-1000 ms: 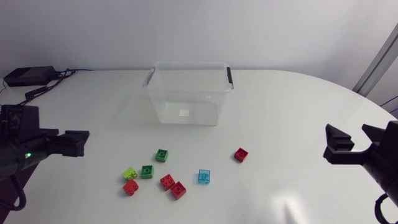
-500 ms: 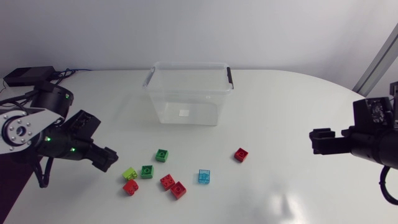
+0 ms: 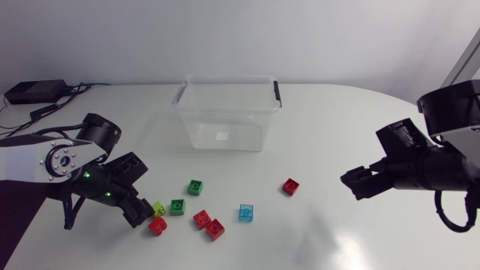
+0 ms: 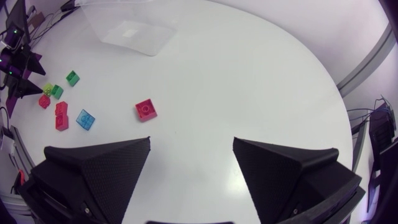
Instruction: Place the duplo bricks in the container
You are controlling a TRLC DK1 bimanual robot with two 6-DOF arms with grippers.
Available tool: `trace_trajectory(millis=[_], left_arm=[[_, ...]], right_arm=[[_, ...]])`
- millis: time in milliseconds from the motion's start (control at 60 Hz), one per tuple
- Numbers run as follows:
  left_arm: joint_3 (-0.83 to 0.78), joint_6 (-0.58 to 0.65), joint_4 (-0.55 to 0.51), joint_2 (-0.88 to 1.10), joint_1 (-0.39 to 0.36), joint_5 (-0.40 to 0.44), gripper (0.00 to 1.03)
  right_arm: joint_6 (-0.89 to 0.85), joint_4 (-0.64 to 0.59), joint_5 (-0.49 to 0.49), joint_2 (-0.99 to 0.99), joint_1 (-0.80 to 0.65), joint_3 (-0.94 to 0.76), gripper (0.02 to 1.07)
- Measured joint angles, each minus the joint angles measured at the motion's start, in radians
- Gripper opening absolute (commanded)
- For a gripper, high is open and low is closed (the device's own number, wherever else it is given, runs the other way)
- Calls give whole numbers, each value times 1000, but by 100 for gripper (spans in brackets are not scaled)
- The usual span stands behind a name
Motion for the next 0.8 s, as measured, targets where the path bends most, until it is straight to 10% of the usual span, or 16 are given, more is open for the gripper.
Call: trace_trajectory(millis=[300,383,500,800], left_arm=[[2,32,34,68,-13,15,88],[2,35,44,86,-29,18,78],[5,43,50,121,-39,69,38],[20,79,53,180,-39,141,26]], right_arm=[[0,84,-3,106,47,0,96],[0,112,-3,143,60,0,96],[0,167,-3,200,80,0,96],[-10,277,23,422,215,2,93]])
